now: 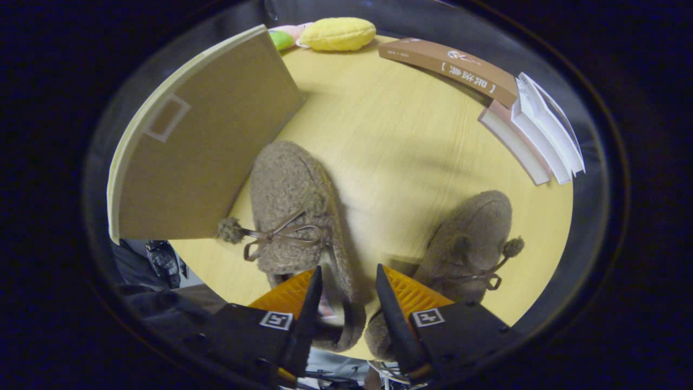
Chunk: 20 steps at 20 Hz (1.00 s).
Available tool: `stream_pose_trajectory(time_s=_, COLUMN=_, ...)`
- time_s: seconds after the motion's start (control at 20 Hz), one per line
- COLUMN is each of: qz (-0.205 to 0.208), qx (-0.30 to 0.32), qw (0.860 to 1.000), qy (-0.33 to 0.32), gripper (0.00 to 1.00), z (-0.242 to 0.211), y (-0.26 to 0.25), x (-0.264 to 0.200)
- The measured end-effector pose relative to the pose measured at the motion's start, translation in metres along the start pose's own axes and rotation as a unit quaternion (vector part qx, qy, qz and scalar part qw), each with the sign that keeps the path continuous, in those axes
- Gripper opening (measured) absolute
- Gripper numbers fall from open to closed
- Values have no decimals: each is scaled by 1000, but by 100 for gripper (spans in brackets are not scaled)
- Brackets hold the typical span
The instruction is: Open the storage box then place both shoes into the box .Put the left shoe in first, then the right shoe, with the right side of both shoes facing outward in a uniform manner.
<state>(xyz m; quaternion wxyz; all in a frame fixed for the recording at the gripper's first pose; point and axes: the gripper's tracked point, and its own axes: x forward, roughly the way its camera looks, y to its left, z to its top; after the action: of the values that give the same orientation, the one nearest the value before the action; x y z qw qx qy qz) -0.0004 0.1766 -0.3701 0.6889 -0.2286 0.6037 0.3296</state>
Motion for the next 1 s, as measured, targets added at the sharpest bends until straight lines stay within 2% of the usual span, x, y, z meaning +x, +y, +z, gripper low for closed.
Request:
stream_pose_trajectory(time_s=0.1, qz=18, qx=18, qw=1000, qy=11, gripper=35, z=-3, y=10, x=7)
stream_pose_trajectory(time_s=0.2, qz=11, qx=23, qw=1000, qy=12, gripper=21, z=-2, y=8, x=6)
stream_pose_trajectory(time_s=0.25, qz=8, qx=27, qw=1000, qy=11, gripper=21, z=-2, y=8, x=5)
stream_pose_trajectory(time_s=0.45, qz=-2, qx=52, qw=999, qy=7, gripper=4, z=-2, y=8, x=5)
stream_pose_trajectory(time_s=0.55, qz=-4, qx=70, qw=998, qy=-9, gripper=4, z=-1, y=8, x=3)
stream_pose_trajectory(time_s=0.65, qz=30, qx=128, qw=991, qy=-27, gripper=3, z=1, y=19, x=-3)
stream_pose_trajectory(time_s=0.85, qz=88, qx=239, qw=966, qy=-53, gripper=3, z=10, y=30, x=-25)
stream_pose_trajectory(time_s=1.0, qz=130, qx=291, qw=944, qy=-85, gripper=3, z=24, y=34, x=-53)
